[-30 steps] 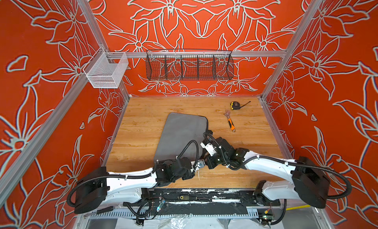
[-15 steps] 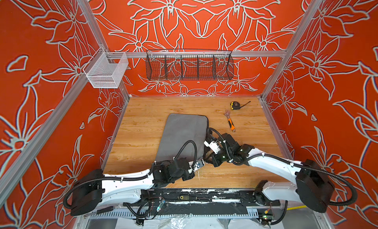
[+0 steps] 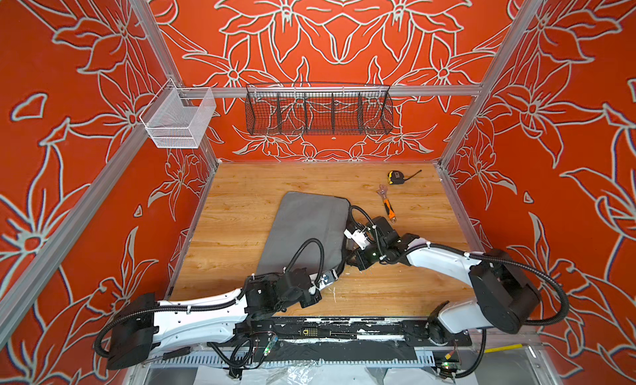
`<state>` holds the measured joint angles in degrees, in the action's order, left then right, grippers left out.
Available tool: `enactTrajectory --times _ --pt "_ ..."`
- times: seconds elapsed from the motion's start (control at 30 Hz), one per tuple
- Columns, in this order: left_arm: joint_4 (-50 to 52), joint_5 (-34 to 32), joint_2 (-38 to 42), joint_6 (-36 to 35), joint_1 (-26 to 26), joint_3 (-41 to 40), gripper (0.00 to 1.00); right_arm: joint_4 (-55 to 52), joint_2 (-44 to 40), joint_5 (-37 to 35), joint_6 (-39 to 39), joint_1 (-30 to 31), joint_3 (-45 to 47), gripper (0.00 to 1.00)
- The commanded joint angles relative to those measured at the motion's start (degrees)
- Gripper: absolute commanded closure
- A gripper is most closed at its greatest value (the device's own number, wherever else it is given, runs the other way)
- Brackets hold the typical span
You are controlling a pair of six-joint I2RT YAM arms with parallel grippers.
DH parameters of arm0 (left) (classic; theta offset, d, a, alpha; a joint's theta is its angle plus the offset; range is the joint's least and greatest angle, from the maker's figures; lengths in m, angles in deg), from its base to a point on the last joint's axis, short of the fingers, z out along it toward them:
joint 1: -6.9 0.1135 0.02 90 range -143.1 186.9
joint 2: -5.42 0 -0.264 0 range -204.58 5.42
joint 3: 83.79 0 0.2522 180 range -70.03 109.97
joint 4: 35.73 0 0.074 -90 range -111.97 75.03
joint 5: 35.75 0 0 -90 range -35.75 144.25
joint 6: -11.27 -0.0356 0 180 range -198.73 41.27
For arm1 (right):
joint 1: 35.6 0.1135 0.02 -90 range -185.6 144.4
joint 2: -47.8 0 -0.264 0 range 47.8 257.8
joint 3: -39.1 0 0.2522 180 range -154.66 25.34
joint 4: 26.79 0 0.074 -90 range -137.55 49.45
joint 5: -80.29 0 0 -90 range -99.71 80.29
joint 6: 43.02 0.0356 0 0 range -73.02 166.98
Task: Open the zippered laptop bag and take out the laptop
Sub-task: Unzip the zipper on the zippered laptop bag.
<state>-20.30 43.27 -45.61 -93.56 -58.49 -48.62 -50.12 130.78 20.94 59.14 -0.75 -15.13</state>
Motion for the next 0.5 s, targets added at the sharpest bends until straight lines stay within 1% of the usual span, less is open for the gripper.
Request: enactTrajectory --times 0.0,0.07,0.1,0.17,0.23,0.37,0.47 --pt "2.44 2.68 1.76 2.14 -1.28 -0.79 1.0 3.23 -1.4 -11.87 -0.2 -2.58 -0.65 1.0" --pt "1.48 1.59 1.49 2.58 -1.19 -1.28 1.0 3.36 -2.32 -13.19 -0.21 -2.62 -0.16 1.0" --pt "1.06 1.09 0.94 2.77 -1.25 -1.34 1.0 3.69 -2.66 -12.7 0.16 -2.62 0.12 1.0" --pt "0.78 0.63 -0.68 3.01 -1.16 -0.77 0.86 5.23 -3.45 -10.28 1.55 -2.53 0.98 1.0" --pt "1.26 0.52 -2.98 3.14 -1.21 0.62 0.8 7.1 -4.59 -8.06 2.83 -2.07 2.27 1.0" --pt "3.77 0.99 -8.43 4.45 -1.16 4.94 0.64 8.67 -6.55 -7.66 5.24 -0.54 3.87 1.0" --pt "5.74 -0.25 -12.06 8.47 -1.21 9.28 0.47 9.99 -7.47 -7.59 7.14 1.21 4.77 1.0"
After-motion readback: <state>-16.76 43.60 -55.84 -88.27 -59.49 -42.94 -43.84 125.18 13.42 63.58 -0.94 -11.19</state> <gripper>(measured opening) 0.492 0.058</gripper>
